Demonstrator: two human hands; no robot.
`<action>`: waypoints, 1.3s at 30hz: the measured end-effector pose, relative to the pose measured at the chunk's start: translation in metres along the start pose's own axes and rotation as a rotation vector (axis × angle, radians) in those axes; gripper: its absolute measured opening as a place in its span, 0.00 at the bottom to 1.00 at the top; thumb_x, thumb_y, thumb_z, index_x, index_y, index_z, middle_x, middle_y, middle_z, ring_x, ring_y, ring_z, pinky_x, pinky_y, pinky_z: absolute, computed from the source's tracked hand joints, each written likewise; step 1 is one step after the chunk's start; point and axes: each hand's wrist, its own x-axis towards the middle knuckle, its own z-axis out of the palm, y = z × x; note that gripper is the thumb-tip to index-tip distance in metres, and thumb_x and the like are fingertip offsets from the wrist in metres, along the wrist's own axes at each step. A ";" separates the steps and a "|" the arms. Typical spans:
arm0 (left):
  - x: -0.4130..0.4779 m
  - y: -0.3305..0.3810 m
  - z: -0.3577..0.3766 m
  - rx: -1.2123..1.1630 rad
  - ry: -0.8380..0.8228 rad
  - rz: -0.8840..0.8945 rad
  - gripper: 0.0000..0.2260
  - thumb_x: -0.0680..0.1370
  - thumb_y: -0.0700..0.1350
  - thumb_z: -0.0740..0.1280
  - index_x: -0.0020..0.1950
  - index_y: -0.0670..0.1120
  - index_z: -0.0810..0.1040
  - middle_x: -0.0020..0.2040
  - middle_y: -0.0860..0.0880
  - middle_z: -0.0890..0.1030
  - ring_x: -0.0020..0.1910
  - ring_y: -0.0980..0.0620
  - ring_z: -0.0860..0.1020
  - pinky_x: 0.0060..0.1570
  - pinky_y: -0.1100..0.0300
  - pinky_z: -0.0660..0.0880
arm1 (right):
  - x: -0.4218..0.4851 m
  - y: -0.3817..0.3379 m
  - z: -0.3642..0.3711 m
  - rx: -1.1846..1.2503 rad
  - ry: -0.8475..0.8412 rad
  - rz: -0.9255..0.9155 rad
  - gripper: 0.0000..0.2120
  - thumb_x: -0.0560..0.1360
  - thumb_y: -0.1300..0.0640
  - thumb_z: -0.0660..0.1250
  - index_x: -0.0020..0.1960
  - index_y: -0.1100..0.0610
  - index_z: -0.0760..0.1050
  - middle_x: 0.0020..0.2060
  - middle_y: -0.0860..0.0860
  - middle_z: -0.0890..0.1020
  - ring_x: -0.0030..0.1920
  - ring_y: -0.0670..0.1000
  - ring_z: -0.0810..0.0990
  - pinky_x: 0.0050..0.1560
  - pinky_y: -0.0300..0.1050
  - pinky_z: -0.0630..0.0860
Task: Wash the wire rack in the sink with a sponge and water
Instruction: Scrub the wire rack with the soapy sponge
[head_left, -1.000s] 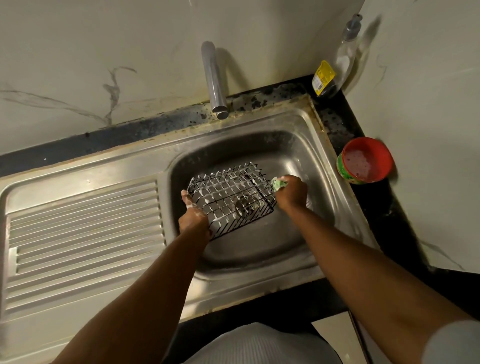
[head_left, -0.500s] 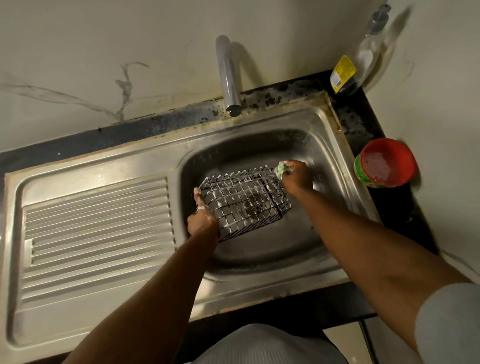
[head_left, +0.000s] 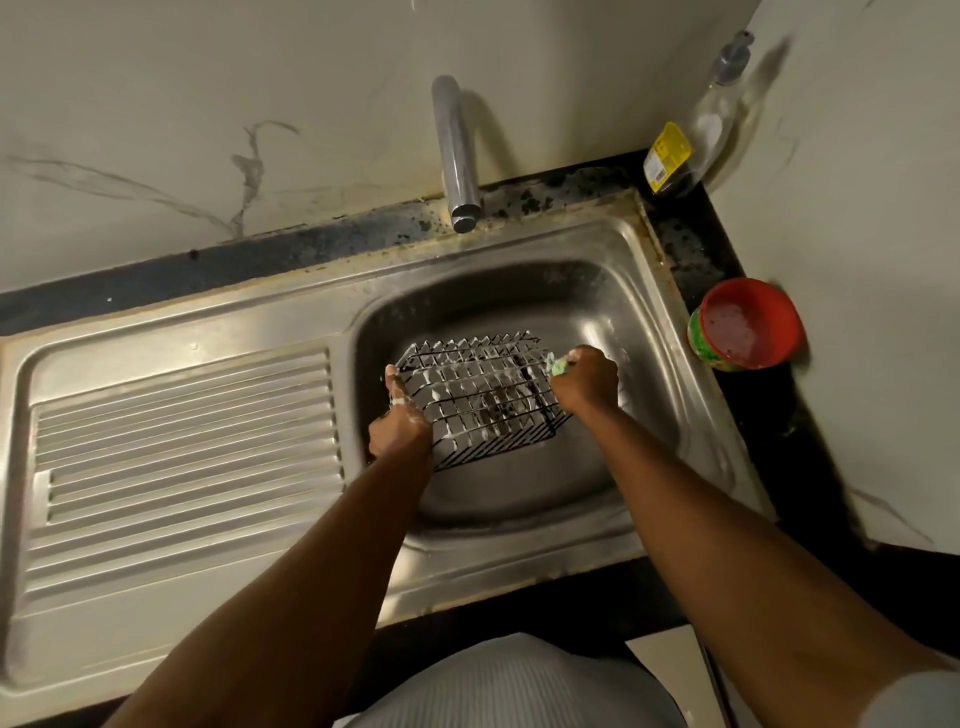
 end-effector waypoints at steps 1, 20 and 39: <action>-0.001 0.001 -0.002 0.002 -0.007 -0.016 0.50 0.63 0.86 0.57 0.62 0.45 0.80 0.56 0.42 0.86 0.53 0.40 0.85 0.48 0.49 0.83 | -0.001 0.001 -0.003 0.008 -0.003 0.011 0.11 0.73 0.64 0.72 0.55 0.58 0.81 0.55 0.58 0.85 0.58 0.61 0.83 0.48 0.43 0.76; -0.005 0.006 -0.001 -0.045 -0.034 -0.120 0.44 0.69 0.78 0.67 0.67 0.43 0.77 0.45 0.46 0.79 0.41 0.45 0.77 0.59 0.42 0.81 | -0.114 0.003 0.025 0.249 0.218 -0.200 0.10 0.69 0.65 0.72 0.49 0.57 0.80 0.46 0.54 0.86 0.47 0.57 0.83 0.43 0.39 0.68; -0.058 0.048 0.003 0.950 -0.294 1.302 0.35 0.63 0.83 0.65 0.51 0.54 0.83 0.42 0.57 0.85 0.41 0.52 0.83 0.42 0.57 0.81 | -0.029 -0.029 -0.101 0.679 0.330 -0.171 0.09 0.68 0.58 0.69 0.47 0.55 0.83 0.43 0.50 0.86 0.43 0.51 0.84 0.43 0.44 0.82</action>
